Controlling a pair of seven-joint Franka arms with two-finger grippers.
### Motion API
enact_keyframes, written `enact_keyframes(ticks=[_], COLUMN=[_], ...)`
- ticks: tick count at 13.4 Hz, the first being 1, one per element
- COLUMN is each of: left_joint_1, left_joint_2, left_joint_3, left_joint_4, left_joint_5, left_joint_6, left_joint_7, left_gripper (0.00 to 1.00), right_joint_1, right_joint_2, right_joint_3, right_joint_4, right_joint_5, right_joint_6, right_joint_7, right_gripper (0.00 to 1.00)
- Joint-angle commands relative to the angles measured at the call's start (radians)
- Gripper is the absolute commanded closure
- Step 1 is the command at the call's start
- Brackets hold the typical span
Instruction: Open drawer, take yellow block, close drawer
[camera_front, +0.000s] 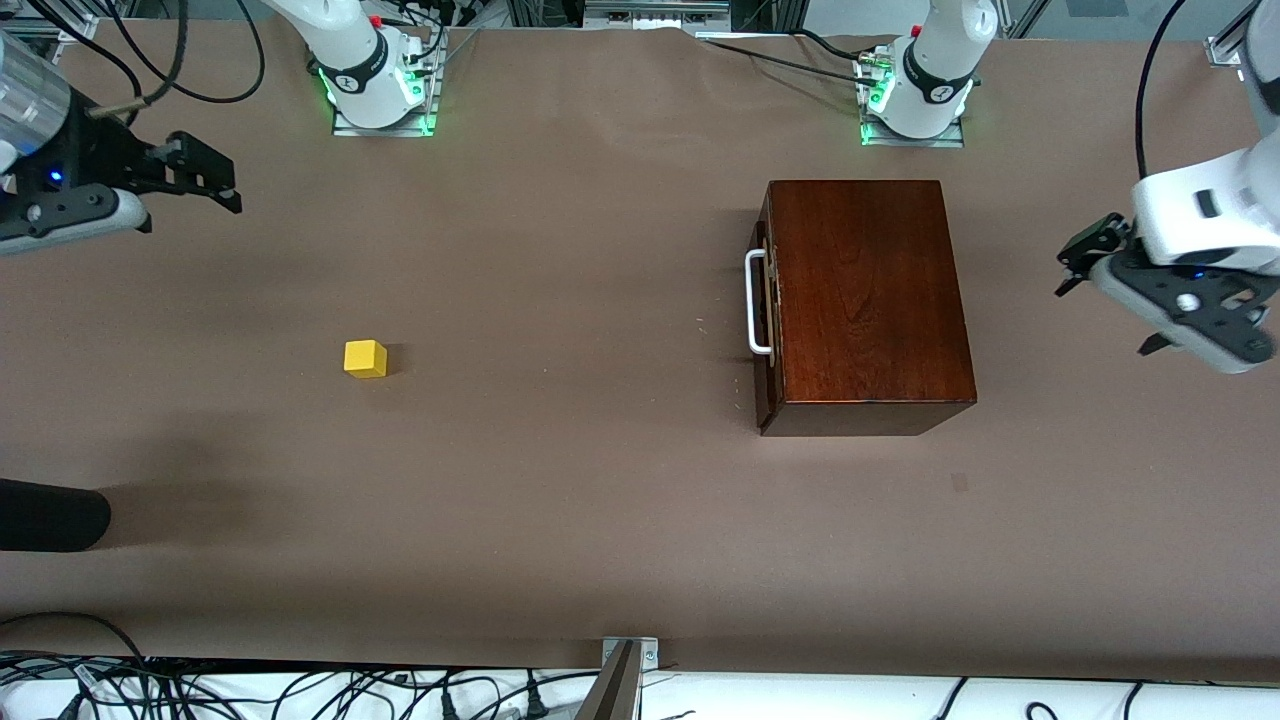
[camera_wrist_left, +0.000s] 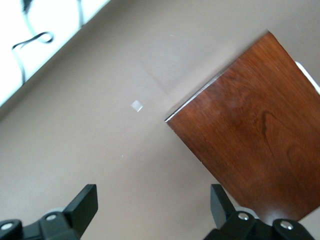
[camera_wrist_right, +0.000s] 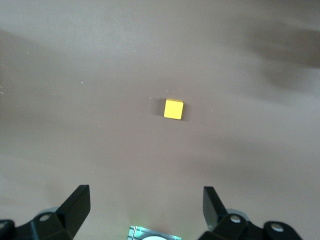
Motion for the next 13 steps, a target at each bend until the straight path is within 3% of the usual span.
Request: enact_keyframes(ticks=[1,5,13], left_joint_1=[-0.007,-0.006,-0.007], left_joint_2=[-0.137,-0.228,-0.229], left_joint_3=[0.017,0.040,0.071], left_joint_4=[-0.167,-0.291,-0.333], left_joint_5=[-0.025,-0.092,-0.101], left_joint_6=[0.050,0.118,0.104], left_joint_7=[-0.257,-0.507,-0.499], left_gripper=[0.00,0.00,0.00], right_joint_1=[0.007,0.007,0.017], right_joint_2=[-0.074,-0.120,-0.087], right_joint_3=[0.008,0.007,0.013], right_joint_4=[-0.114,-0.191,-0.153], right_joint_5=[-0.014,-0.018,-0.057], right_joint_6=[0.056,0.106,0.112], right_joint_7=[0.009,0.009,0.006], right_gripper=[0.00,0.00,0.00])
